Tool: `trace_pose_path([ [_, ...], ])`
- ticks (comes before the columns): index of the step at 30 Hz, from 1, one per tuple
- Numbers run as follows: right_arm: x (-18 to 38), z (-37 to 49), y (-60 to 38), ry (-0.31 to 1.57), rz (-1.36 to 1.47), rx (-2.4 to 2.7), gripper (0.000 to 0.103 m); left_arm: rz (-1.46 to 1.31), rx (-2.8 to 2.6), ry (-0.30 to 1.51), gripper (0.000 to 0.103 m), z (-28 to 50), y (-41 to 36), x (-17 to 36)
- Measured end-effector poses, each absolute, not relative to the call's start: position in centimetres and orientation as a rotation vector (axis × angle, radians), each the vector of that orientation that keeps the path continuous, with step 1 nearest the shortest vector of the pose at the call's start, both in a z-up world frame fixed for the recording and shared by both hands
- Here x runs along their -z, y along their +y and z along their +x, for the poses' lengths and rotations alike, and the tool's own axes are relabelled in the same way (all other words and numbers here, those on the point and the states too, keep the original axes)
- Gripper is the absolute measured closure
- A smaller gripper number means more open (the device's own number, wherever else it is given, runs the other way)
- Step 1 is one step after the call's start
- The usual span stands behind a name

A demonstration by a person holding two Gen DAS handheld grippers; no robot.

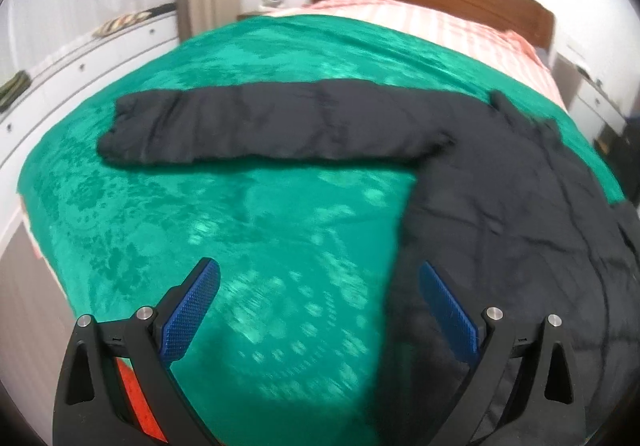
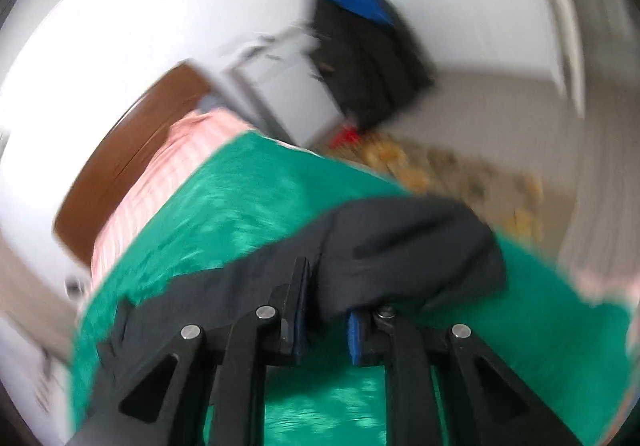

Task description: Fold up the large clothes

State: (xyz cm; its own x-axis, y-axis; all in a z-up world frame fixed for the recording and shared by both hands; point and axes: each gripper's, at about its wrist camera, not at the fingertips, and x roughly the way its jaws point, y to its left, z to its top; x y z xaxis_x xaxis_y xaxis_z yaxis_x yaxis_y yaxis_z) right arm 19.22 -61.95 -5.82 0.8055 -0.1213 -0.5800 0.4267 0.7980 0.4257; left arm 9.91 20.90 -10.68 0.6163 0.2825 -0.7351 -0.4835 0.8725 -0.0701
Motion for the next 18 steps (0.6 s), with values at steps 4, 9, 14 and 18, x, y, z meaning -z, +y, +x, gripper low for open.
trace_pose_path([
  [4,-4.3,21.8,-52.9,0.473,0.318,0.138,0.086,-0.302,-0.492,0.768,0.003,9.9,22.5,12.5],
  [9,-11.8,26.8,-36.8,0.427,0.119,-0.171,0.086,-0.287,-0.494,0.769,0.003,9.0,23.2,14.9],
  [14,-10.0,30.9,-19.7,0.499,0.045,-0.426,0.086,-0.262,-0.514,0.748,0.003,8.4,24.1,15.0],
  [18,-2.9,34.2,-10.0,0.674,0.094,-0.541,0.05,-0.322,-0.528,0.766,0.003,8.3,25.3,15.6],
])
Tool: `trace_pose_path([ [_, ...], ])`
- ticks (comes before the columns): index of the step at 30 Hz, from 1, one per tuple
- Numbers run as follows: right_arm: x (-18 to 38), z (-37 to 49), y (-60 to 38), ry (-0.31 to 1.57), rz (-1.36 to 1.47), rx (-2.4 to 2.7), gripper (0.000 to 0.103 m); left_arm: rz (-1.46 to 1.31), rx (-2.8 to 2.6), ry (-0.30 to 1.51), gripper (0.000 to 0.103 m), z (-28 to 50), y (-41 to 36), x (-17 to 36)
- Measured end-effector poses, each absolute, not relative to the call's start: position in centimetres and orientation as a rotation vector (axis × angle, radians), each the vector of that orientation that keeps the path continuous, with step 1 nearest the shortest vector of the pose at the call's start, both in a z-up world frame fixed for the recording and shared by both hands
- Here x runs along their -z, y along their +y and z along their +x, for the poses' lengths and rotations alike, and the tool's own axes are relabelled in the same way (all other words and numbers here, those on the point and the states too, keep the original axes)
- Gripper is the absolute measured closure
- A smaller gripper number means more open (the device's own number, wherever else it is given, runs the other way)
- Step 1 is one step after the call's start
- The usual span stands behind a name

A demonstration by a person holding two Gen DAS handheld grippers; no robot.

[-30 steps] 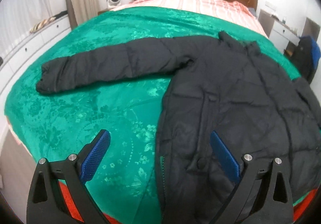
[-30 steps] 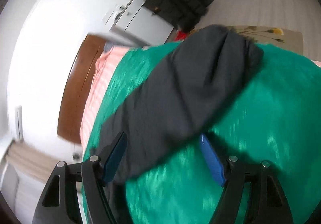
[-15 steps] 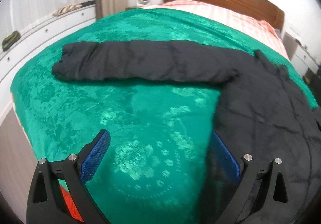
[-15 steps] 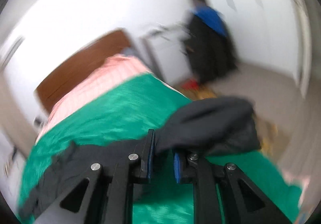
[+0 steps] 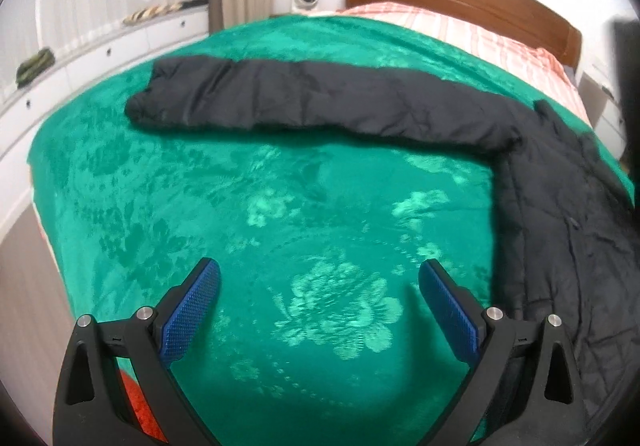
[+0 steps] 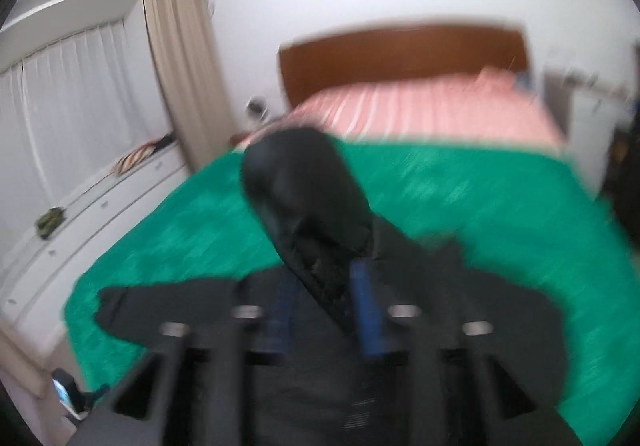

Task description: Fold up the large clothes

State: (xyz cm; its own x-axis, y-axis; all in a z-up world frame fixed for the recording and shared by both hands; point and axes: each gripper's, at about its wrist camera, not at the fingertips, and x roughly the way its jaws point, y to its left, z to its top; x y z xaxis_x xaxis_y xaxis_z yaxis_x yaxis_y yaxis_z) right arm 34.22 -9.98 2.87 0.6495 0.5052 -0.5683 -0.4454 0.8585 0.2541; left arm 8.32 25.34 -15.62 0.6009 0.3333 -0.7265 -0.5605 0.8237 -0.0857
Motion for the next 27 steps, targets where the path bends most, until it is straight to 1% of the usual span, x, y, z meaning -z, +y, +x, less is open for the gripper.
trace_pose_path([
  [1,-0.8,34.2,-8.6,0.716,0.12,-0.556,0.039,-0.341,-0.53,0.775,0.003,8.3,25.6,15.8],
  [5,7.1,29.8,-4.0,0.876,0.117,-0.63,0.039,-0.36,-0.531,0.777,0.003,8.1,25.9,15.9],
  [8,9.6,24.5,-4.3,0.889,0.052,-0.677,0.039,-0.349,-0.526,0.784,0.003,8.4,25.6,16.1],
  [10,9.9,21.7,-6.4,0.871,0.011,-0.674,0.039,-0.333,-0.528,0.791,0.003,8.7,25.3,16.2],
  [13,9.9,20.0,-8.3,0.847,-0.057,-0.611,0.039,-0.299,-0.523,0.799,0.002,9.2,24.5,16.3],
  [18,7.6,18.0,-10.9,0.818,-0.175,-0.459,0.032,-0.229,-0.532,0.809,0.002,9.6,23.2,16.6],
  [20,6.8,17.4,-12.2,0.823,-0.181,-0.394,0.022,-0.213,-0.538,0.811,0.001,9.6,23.0,16.7],
  [22,6.4,17.2,-12.9,0.823,-0.187,-0.341,0.019,-0.21,-0.541,0.814,0.001,9.6,23.0,16.8],
  [27,5.2,15.9,-14.0,0.809,-0.24,-0.227,0.019,-0.215,-0.543,0.817,0.0,9.6,23.1,16.9],
])
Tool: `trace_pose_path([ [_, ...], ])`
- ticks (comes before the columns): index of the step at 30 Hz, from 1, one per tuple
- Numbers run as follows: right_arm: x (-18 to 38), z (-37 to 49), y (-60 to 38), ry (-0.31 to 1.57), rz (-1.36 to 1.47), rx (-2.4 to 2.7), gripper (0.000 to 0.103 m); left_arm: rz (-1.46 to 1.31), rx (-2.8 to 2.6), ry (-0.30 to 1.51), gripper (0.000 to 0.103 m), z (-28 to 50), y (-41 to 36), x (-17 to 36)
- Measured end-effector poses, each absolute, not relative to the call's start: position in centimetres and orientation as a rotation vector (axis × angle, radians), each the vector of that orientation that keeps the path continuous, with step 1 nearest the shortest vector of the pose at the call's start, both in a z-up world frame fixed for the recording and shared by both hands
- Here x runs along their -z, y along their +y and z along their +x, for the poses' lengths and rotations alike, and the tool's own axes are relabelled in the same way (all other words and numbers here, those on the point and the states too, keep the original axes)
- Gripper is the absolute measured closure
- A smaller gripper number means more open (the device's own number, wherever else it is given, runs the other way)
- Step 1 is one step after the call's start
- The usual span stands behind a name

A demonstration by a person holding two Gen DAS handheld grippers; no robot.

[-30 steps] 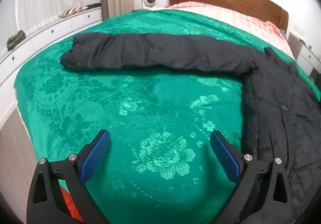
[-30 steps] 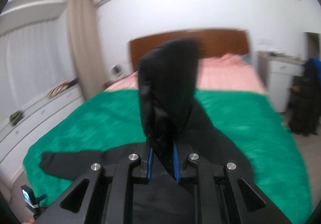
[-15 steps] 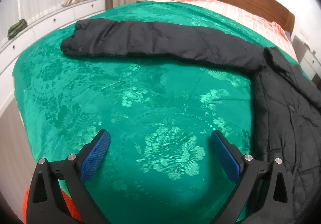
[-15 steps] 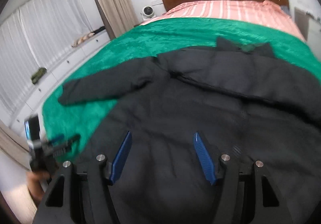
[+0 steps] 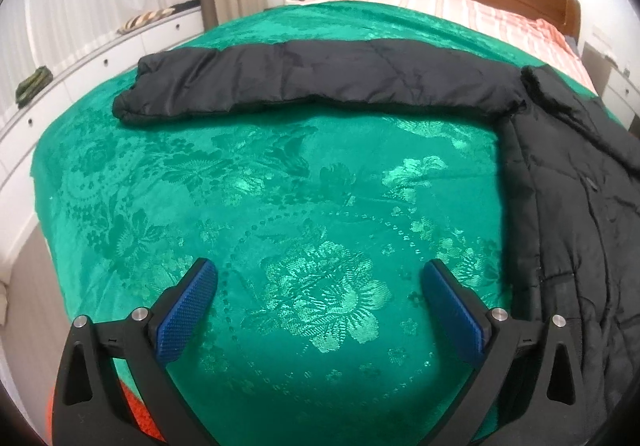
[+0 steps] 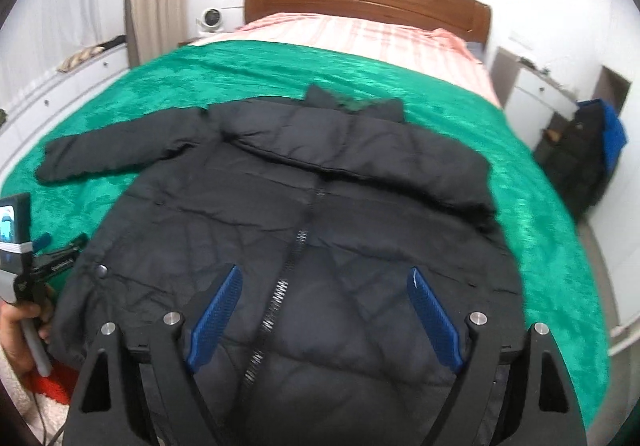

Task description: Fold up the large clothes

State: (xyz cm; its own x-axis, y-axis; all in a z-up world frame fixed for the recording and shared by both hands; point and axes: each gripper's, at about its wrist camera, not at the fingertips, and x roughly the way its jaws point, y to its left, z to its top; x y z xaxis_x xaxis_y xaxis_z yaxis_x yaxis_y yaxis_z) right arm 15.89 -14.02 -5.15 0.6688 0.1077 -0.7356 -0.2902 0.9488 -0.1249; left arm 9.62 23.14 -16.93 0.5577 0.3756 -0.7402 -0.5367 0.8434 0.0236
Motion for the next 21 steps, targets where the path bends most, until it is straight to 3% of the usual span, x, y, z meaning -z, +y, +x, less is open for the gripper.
trace_pose_path([
  [21,3.1,14.6,-15.0,0.75,-0.317,-0.123,0.019,-0.218,-0.542,0.82,0.0,9.6,23.3,17.1],
])
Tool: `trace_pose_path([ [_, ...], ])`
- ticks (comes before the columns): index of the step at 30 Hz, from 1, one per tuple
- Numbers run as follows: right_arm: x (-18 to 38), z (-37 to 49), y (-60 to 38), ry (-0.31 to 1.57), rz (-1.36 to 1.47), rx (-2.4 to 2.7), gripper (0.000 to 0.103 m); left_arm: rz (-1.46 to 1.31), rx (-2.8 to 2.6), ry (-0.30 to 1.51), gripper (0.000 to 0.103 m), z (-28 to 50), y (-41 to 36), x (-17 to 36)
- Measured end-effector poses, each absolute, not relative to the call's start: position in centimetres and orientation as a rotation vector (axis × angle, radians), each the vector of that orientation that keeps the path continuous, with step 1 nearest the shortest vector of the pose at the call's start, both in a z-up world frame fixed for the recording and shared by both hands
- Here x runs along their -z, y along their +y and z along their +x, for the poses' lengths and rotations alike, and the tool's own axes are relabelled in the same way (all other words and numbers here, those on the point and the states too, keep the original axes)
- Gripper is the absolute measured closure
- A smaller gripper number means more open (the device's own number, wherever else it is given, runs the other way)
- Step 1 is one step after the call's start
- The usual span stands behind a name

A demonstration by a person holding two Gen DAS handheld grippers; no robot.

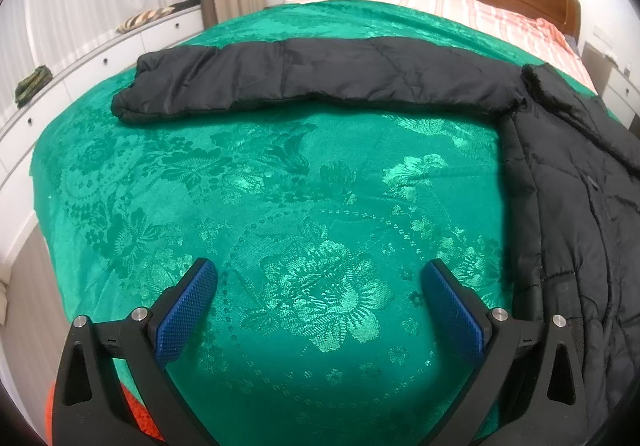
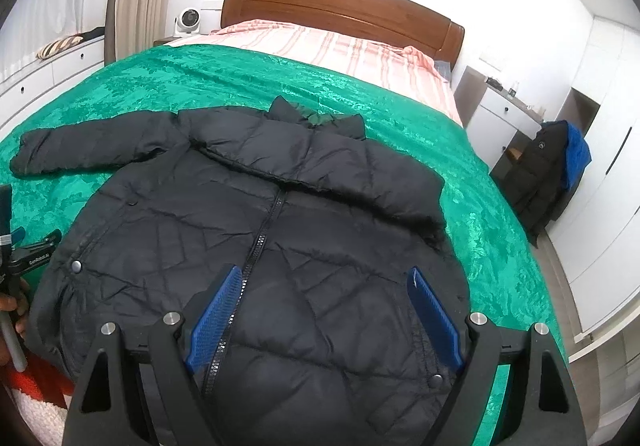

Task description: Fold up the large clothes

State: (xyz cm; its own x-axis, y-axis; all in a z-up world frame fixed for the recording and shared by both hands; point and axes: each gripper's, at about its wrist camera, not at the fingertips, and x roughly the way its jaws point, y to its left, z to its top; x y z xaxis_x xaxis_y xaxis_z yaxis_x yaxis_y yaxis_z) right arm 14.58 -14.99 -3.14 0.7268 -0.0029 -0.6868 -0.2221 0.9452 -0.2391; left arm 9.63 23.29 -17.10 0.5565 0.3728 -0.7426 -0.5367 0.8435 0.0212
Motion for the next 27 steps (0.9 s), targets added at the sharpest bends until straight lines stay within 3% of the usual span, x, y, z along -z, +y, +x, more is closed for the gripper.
trace_pose_path([
  [27,8.2,9.6,-16.1,0.826,-0.228,-0.247,0.019,-0.209,-0.546,0.826,0.0,9.6,23.1,17.2],
])
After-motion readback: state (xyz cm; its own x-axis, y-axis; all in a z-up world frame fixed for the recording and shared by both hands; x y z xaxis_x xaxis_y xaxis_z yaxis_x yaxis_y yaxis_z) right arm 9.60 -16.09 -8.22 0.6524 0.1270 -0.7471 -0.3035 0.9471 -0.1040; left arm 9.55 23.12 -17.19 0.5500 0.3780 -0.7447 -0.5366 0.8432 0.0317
